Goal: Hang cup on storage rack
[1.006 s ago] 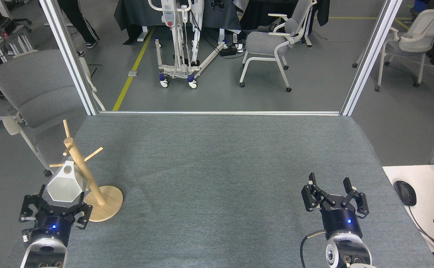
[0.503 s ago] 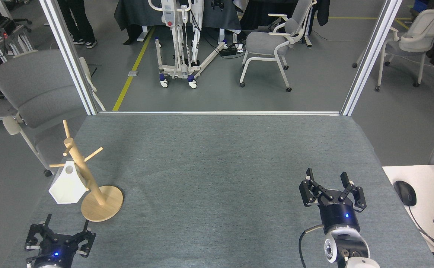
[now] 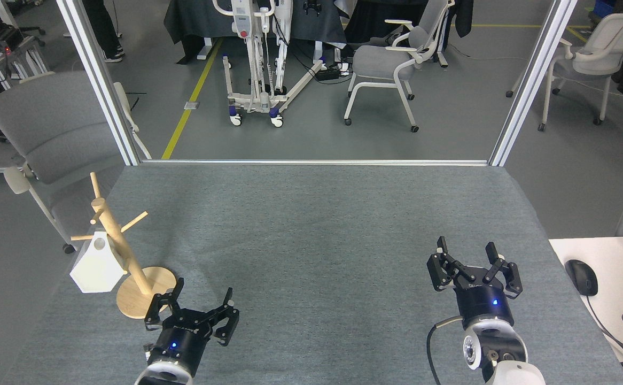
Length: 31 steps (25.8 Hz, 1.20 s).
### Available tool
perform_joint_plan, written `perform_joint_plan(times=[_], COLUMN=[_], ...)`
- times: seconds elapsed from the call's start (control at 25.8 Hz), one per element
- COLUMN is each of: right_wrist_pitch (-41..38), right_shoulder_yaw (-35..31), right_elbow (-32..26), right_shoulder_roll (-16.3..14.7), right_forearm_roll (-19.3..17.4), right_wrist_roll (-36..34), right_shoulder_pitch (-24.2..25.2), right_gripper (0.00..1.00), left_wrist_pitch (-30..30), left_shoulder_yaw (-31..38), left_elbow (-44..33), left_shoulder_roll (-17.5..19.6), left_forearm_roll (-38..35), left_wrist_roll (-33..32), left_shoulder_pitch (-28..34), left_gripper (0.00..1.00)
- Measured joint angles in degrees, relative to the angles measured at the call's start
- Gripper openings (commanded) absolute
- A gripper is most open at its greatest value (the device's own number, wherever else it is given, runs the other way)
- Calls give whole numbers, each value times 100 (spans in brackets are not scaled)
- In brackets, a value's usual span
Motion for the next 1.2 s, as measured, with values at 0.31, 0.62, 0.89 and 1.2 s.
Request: perform_joint_plan(times=[0.31,0.62,0.89,1.2], right_wrist_pitch=[0,-15,-32,-21], right_shoulder_yaw=[11,35,165,211], right_elbow=[15,101,169,171], right_shoulder_roll=[-30,-55,-61,-62], right_forearm_roll=[-2,-13,-5,1], right_wrist_roll=[6,14,33,37], right_shoulder_pitch=[10,-30,-25,-2], right_gripper=[100,100,100,100], left_wrist_pitch=[992,1057,1058,1039], left_shoulder_yaw=[-1411,-1505,-1471,-1421], left_elbow=[-43,-47,-18,-6], left_shoulder_roll=[-71,-69,-60,-52], left_forearm_roll=[278,507,721,1015], left_wrist_roll=[-130,-210,-231,-235], left_shoulder_pitch=[-514,-520,-514,-499], left_gripper=[98,98,98,98])
